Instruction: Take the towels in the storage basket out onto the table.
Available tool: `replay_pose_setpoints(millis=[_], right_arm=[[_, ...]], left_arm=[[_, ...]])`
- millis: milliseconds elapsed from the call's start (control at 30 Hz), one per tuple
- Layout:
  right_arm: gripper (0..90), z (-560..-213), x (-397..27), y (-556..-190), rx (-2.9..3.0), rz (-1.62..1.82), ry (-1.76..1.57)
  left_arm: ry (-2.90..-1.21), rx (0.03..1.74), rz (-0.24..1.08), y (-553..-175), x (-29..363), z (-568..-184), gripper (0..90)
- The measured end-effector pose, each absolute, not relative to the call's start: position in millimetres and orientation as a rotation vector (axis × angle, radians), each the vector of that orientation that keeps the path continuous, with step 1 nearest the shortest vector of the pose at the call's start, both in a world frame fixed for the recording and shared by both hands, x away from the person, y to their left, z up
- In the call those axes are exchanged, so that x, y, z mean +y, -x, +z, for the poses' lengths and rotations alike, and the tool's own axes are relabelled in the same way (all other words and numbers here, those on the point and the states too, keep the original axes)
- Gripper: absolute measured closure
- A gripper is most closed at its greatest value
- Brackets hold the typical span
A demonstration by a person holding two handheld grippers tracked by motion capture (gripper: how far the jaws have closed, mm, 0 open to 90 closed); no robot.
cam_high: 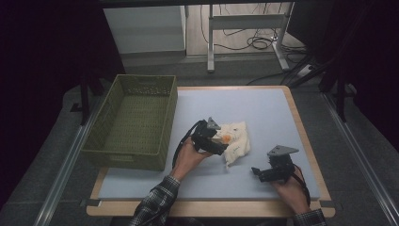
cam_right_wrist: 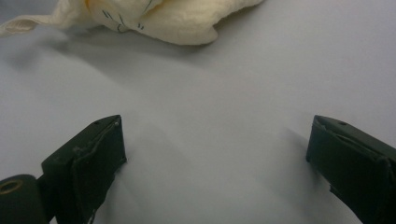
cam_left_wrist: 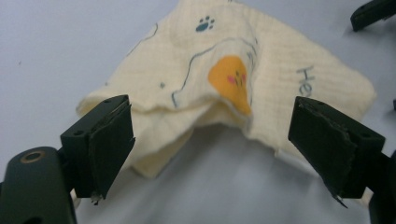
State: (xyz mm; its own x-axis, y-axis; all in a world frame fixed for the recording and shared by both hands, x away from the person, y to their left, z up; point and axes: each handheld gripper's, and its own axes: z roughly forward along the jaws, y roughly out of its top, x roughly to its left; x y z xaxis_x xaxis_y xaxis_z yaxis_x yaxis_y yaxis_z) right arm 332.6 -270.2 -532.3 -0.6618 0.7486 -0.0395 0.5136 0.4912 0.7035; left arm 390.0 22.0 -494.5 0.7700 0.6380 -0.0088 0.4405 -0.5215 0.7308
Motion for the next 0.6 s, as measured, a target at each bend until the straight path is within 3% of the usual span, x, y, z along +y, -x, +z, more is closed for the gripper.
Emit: replay_pose_setpoints(millis=[333,600], right_arm=[[4.1,-532.3,-270.1,-332.5,2.404,0.959,-1.05],[4.2,-532.1,-270.2,-332.5,2.404,0.966,-1.054]], left_arm=[[-2.206,0.825,0.372,-361.6,39.6,-514.1,20.8],[-2.234,0.889,0.366,-341.8,49.4,-535.8,14.2]])
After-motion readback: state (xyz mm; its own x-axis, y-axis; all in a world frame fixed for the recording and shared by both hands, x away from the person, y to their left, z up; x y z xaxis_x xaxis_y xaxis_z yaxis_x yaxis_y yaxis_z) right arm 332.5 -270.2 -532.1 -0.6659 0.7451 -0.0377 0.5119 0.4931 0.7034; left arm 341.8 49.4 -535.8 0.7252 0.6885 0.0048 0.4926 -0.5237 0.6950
